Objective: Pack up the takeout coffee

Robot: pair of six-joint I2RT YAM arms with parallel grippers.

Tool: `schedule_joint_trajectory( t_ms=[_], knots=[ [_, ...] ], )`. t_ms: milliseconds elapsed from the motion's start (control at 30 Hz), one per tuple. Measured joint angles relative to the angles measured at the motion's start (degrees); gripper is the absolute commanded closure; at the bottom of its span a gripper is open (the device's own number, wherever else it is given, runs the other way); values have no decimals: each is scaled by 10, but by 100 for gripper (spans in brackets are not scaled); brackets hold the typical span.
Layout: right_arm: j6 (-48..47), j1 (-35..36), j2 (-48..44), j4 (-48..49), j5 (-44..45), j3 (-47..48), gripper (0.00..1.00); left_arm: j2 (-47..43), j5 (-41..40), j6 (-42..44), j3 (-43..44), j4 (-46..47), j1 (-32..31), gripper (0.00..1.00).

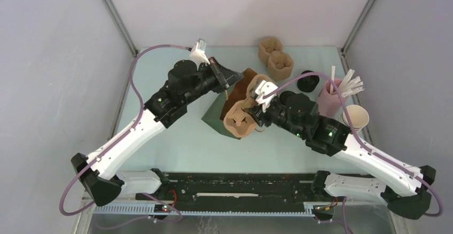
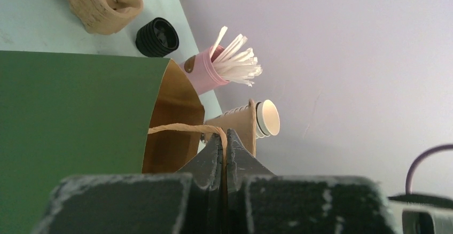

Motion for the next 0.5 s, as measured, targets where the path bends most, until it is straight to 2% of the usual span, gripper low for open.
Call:
schedule_joint_trajectory(
  t_ms=[500],
  knots=[
    [48,-195,8,1,-421,1,58,-3,98,56,-3,-8,0,100]
  ],
)
